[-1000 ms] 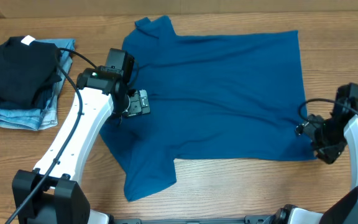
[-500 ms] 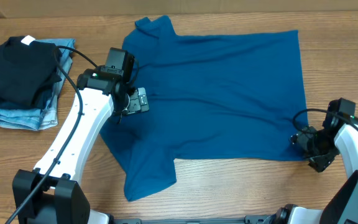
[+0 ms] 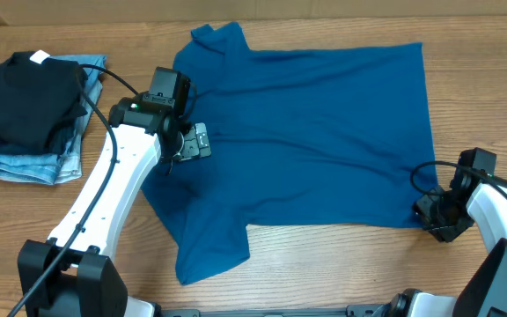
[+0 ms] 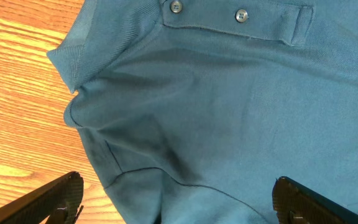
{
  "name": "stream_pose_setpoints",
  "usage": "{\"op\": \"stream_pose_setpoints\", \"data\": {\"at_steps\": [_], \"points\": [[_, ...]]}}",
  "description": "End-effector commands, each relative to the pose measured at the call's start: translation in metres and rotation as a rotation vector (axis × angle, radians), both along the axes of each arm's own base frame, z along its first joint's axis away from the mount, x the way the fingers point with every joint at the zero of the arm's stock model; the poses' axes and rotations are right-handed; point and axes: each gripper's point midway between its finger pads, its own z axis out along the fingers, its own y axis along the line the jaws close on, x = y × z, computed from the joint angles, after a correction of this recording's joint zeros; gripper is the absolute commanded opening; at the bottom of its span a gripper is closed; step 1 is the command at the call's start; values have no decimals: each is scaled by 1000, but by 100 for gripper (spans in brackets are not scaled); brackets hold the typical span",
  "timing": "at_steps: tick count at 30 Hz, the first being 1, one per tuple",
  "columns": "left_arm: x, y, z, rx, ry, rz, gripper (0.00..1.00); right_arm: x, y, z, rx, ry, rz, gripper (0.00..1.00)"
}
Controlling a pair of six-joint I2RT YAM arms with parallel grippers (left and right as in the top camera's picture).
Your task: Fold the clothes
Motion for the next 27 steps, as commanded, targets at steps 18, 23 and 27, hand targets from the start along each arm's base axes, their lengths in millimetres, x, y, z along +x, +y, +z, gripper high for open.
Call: {"op": "stream_pose_setpoints", "data": {"at_steps": [18, 23, 27], "points": [[1, 6, 6, 19, -24, -5, 100, 5, -11, -6, -51, -19, -101, 51], [1, 6, 7, 19, -24, -5, 100, 2, -10, -7, -48, -11, -101, 62], [1, 6, 6, 19, -24, -5, 100, -15, -3, -20, -35, 32, -101, 71]]}}
